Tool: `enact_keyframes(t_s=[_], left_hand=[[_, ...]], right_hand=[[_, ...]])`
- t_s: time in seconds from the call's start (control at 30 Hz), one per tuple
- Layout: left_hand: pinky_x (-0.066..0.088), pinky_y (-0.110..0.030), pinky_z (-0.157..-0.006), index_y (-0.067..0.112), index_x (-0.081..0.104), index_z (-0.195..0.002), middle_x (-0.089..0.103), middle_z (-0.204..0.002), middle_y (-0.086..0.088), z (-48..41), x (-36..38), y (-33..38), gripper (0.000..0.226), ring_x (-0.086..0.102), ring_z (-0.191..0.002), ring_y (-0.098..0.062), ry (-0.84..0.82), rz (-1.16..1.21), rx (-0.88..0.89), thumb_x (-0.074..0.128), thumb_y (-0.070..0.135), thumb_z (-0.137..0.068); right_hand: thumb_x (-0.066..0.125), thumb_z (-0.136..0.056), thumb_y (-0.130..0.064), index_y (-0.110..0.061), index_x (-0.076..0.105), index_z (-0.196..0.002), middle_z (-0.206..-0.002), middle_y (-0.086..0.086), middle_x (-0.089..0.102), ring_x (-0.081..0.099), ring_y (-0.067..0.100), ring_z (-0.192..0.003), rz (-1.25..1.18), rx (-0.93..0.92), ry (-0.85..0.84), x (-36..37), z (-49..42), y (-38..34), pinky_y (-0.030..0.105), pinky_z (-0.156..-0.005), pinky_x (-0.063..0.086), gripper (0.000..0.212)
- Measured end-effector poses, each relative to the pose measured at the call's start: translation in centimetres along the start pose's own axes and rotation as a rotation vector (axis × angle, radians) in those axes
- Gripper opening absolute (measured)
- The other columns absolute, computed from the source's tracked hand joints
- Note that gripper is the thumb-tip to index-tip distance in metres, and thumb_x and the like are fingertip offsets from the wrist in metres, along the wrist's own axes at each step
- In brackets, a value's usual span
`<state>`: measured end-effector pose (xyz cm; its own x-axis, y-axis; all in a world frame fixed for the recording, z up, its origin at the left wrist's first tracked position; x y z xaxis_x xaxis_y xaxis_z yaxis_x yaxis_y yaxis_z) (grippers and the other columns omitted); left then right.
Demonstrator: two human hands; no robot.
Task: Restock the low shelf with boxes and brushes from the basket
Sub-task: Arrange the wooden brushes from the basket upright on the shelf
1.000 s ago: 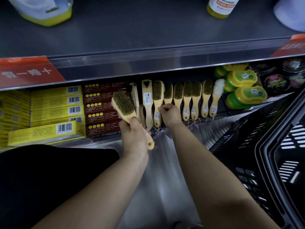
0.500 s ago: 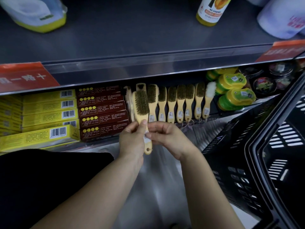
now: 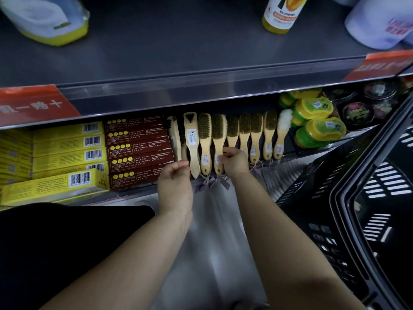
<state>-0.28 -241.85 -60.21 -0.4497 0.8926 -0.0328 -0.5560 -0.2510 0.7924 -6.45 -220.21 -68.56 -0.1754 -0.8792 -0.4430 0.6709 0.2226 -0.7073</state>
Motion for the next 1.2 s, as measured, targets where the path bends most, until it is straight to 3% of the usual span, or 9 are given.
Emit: enact_keyframes(t_s=[0.2, 0.33, 0.4, 0.53, 0.63, 0.8, 0.93, 1.07, 1.2], left_hand=[[0.042, -0.016, -0.072, 0.021, 0.063, -0.082, 0.058, -0.084, 0.002, 1.3, 1.4, 0.2, 0.019, 0.052, -0.084, -0.010, -0.058, -0.002, 0.004, 0.055, 0.006, -0.089], [0.047, -0.022, -0.081, 0.022, 0.064, -0.082, 0.062, -0.090, 0.003, 3.6, 3.7, 0.9, 0.018, 0.055, -0.089, -0.012, -0.204, -0.085, 0.034, 0.056, 0.008, -0.090], [0.049, -0.029, -0.086, 0.022, 0.063, -0.082, 0.062, -0.087, 0.005, 5.4, 5.1, 2.0, 0.019, 0.055, -0.088, -0.013, -0.296, -0.147, 0.127, 0.055, 0.007, -0.090], [0.042, -0.011, -0.070, 0.027, 0.060, -0.080, 0.061, -0.079, 0.014, 10.6, 8.5, 5.6, 0.023, 0.055, -0.073, 0.007, -0.508, -0.287, 0.465, 0.054, 0.008, -0.090], [0.039, -0.006, -0.061, 0.031, 0.058, -0.077, 0.058, -0.071, 0.014, 15.2, 11.8, 6.7, 0.025, 0.052, -0.065, 0.007, -0.705, -0.417, 0.657, 0.055, 0.008, -0.087], [0.045, -0.027, -0.066, 0.031, 0.056, -0.080, 0.057, -0.077, 0.007, 21.6, 17.5, 5.0, 0.023, 0.053, -0.069, -0.007, -1.050, -0.684, 0.872, 0.053, 0.009, -0.086], [0.047, -0.031, -0.073, 0.029, 0.057, -0.093, 0.058, -0.091, 0.010, 24.6, 21.5, 3.5, 0.015, 0.052, -0.081, -0.006, -1.165, -0.935, 1.126, 0.052, 0.016, -0.088], [0.045, -0.034, -0.081, 0.026, 0.059, -0.108, 0.061, -0.107, 0.008, 25.7, 25.4, 1.8, 0.020, 0.053, -0.099, -0.012, -1.233, -1.122, 1.284, 0.050, 0.020, -0.091], [0.043, -0.032, -0.084, 0.024, 0.061, -0.107, 0.063, -0.106, 0.009, 25.1, 27.5, 0.6, 0.018, 0.054, -0.100, -0.012, -1.275, -1.194, 1.366, 0.051, 0.023, -0.092]], right_hand=[[0.056, -0.091, -0.006, -0.008, 0.055, -0.123, -0.113, 0.008, 0.061, 0.056, 0.022, -0.102, -0.025, -0.021, 0.045, -1.2, 1.7, -1.4, 0.025, -0.085, 0.044, 0.032], [0.056, -0.090, -0.004, -0.009, 0.059, -0.110, -0.089, -0.007, 0.056, 0.053, 0.008, -0.078, -0.115, -0.245, 0.098, -5.4, 6.7, -6.3, 0.013, -0.063, 0.042, 0.021], [0.057, -0.089, -0.005, -0.012, 0.062, -0.103, -0.084, -0.008, 0.056, 0.053, 0.003, -0.071, -0.121, -0.370, 0.070, -8.0, 10.0, -8.6, 0.008, -0.057, 0.042, 0.016], [0.058, -0.087, 0.000, -0.015, 0.063, -0.089, -0.076, -0.007, 0.059, 0.052, -0.008, -0.056, -0.119, -0.513, 0.047, -14.4, 15.4, -10.2, 0.005, -0.052, 0.041, 0.015], [0.059, -0.087, -0.002, -0.020, 0.063, -0.084, -0.073, -0.009, 0.060, 0.052, -0.009, -0.057, -0.085, -0.539, 0.103, -19.6, 17.6, -8.8, 0.005, -0.057, 0.041, 0.018], [0.053, -0.088, 0.003, -0.020, 0.059, -0.081, -0.077, 0.002, 0.060, 0.055, 0.012, -0.069, -0.198, -0.371, 0.227, -26.8, 17.5, -1.1, 0.025, -0.068, 0.044, 0.024], [0.057, -0.087, -0.003, -0.021, 0.059, -0.078, -0.068, -0.005, 0.057, 0.048, 0.010, -0.059, -0.084, -0.177, 0.238, -29.5, 14.7, 5.9, 0.022, -0.057, 0.040, 0.020], [0.057, -0.087, -0.008, -0.020, 0.059, -0.074, -0.070, 0.000, 0.058, 0.049, 0.012, -0.060, 0.074, -0.005, 0.088, -29.5, 10.1, 11.4, 0.026, -0.060, 0.041, 0.018], [0.058, -0.087, -0.011, -0.011, 0.064, -0.081, -0.076, 0.006, 0.060, 0.054, 0.018, -0.068, 0.365, 0.113, -0.084, -28.4, 4.7, 15.1, 0.030, -0.064, 0.045, 0.009]])
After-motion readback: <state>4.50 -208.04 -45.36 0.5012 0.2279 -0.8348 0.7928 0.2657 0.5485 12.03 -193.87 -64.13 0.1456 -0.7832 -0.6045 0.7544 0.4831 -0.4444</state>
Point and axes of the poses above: each hand's wrist, its own z-axis away from the middle knuckle, its own x-axis out of the palm, y = z × x, the point moved 10 cm from there along -z, towards the middle knuckle
